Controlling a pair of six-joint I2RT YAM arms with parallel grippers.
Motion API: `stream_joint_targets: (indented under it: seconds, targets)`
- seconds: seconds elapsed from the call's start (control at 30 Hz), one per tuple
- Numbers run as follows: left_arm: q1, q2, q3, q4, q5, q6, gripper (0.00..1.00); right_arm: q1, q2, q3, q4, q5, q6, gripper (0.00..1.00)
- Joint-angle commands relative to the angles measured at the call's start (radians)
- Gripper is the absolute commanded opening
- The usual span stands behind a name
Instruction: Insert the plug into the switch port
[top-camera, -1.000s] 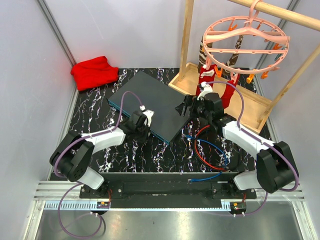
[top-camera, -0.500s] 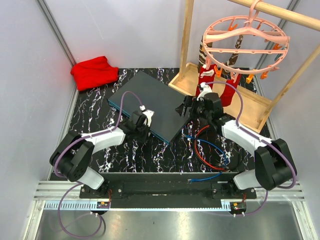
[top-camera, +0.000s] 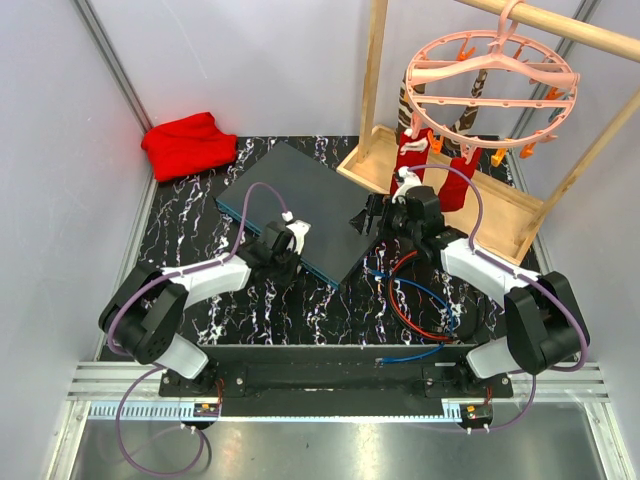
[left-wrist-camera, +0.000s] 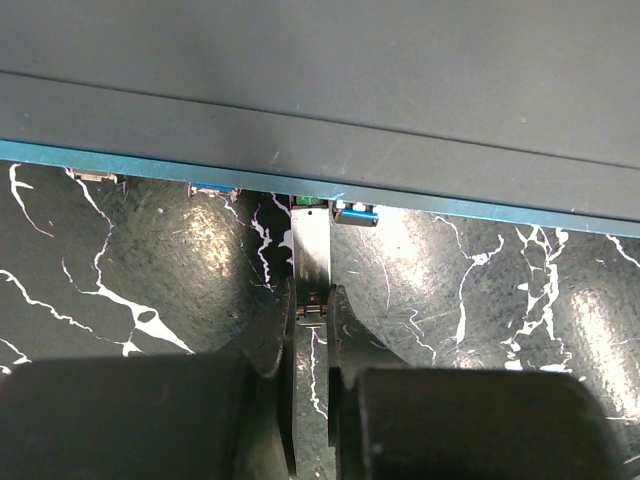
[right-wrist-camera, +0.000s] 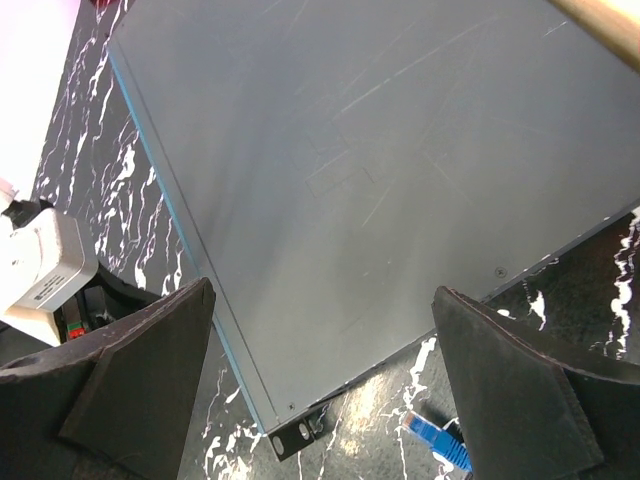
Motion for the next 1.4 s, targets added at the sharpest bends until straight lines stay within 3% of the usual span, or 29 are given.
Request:
stream_joint_targets:
  seconds: [0.0, 0.33, 0.8, 1.37]
  targets:
    - [-0.018, -0.051, 0.01, 0.113, 0.057, 0.045, 0.0, -0.007, 0.007, 0.032, 0.037, -0.025, -0.013, 1.0]
    - [-0.019, -0.056, 0.025, 0.13, 0.038, 0.109, 0.0, -0.007, 0.01, 0.032, 0.049, -0.047, -0.02, 1.0]
    - [-0.019, 0.035, 0.059, 0.107, 0.117, 0.114, 0.0, -0.012, -0.001, 0.01, 0.058, -0.064, -0.034, 1.0]
    - [-0.019, 0.063, 0.11, 0.151, 0.06, 0.12, 0.0, -0.013, 0.001, 0.009, 0.067, -0.09, -0.043, 1.0]
